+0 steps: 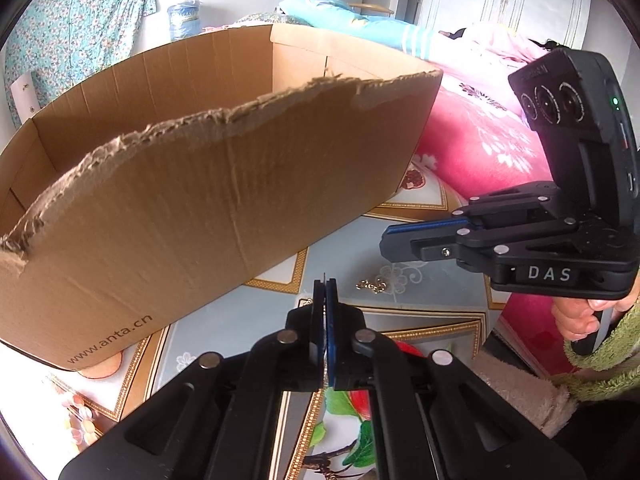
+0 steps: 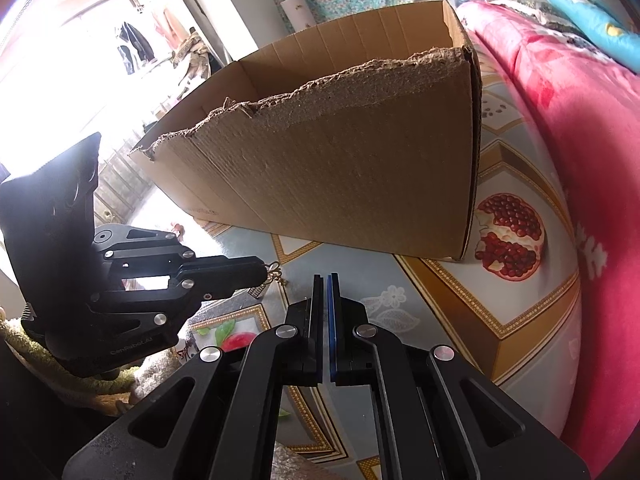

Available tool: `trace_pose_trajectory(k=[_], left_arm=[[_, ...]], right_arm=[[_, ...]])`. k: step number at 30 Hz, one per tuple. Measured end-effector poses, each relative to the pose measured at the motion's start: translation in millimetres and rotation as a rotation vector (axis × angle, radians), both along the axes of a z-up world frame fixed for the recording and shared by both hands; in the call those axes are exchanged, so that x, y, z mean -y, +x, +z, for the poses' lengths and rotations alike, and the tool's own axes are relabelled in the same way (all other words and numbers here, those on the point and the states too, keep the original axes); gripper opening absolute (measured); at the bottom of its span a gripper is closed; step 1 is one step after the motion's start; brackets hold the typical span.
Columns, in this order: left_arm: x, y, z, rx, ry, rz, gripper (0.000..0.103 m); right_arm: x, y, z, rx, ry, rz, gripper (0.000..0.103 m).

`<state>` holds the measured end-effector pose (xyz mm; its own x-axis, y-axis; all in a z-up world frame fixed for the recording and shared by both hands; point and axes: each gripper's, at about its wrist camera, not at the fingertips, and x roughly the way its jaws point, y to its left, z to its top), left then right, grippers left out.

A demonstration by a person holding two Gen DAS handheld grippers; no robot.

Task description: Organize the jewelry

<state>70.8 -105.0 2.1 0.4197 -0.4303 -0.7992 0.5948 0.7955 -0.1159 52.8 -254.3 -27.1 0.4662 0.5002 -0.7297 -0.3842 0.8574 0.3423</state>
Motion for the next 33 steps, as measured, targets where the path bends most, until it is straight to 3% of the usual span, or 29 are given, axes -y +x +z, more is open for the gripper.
trace_pose_trajectory(k=[3,7,11,15,17,23,33], left_arm=[[-5.7,-3.1,6.3,0.001,-0.021,0.007,0.000],[-19.1,-6.5,17.0,0.012,-0.042,0.033,0.000],[-33.5,-6.5,23.4,0.000,-0.082,0.062,0.000],[-47.3,-4.8,23.9,-0.021,-0.128,0.092,0.000],[-48.6,-4.1,23.0,-0.026,-0.142,0.103,0.000],[-62.1,-4.9,30.4,-0.037,-0.230,0.125,0.000],[-76.7,-5.0,38.1,-0.057,-0.319,0.146,0.000]], right_arm=[[-3.0,-2.1,1.8,0.014,-0.028,0.006,0.003],[-17.4,-7.3,3.4,0.053,-0.105,0.056,0.019],[-35.2,-8.6,-0.4,0.081,-0.188,0.108,0.020],[-52.5,-8.6,-8.0,0.112,-0.313,0.145,0.014],[-57.1,-9.0,-7.4,0.118,-0.346,0.154,0.002],[-39.7,0.5,-3.7,0.056,-0.219,0.107,0.000],[-5.3,-6.0,13.7,0.065,-0.082,0.039,0.000]])
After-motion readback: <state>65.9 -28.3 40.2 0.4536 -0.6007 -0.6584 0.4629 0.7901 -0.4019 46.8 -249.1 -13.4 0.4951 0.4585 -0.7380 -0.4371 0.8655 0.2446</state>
